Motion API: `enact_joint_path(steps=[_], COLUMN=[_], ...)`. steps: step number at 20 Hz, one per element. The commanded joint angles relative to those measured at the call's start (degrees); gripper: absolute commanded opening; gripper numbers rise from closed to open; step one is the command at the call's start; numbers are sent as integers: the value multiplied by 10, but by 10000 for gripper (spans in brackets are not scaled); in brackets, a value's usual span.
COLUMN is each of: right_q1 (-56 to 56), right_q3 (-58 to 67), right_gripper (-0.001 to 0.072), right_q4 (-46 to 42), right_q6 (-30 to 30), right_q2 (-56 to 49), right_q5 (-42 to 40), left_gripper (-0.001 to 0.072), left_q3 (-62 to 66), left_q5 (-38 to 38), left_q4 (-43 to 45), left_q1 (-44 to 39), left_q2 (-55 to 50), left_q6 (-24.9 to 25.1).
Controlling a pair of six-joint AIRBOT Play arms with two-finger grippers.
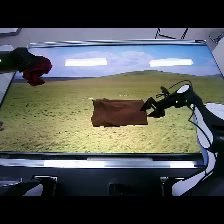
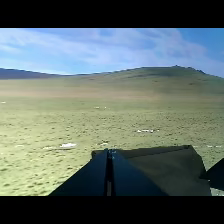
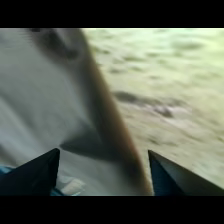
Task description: Fold the clothes and pants, and hang the long-sleeved shirts on hangers.
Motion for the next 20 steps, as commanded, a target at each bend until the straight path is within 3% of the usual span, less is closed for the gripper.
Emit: enact_joint_path(steps=[1, 2, 3, 4, 6, 8, 14, 20], right_q1=[2, 2, 2, -1, -17, -46, -186, -353], right_q3=[-24, -24, -24, -24, -7, 50, 270, 365], right_gripper=[574, 427, 167, 46, 46, 44, 45, 45], right_q4=[99, 109, 115, 127, 176, 181, -1, -23], right_q6=[-60, -60, -63, -66, -105, -92, 78, 202], right_q2=[-20, -25, -25, -21, -5, 23, 118, 164], right_q5=[-45, -38, -28, -15, 28, 64, 113, 136], left_gripper=[22, 21, 21, 21, 21, 22, 22, 23], left_q3=[0, 0, 0, 0, 0, 0, 0, 0], left_q5=[0, 0, 0, 0, 0, 2, 9, 7], left_q4=[-6, -6, -8, -8, -8, -8, -8, -8], left_q1=[-5, -7, -11, -13, -14, -14, -14, -14], left_q2=[0, 0, 0, 0, -1, -1, -1, 0], left_q6=[0, 0, 0, 0, 0, 0, 0, 1])
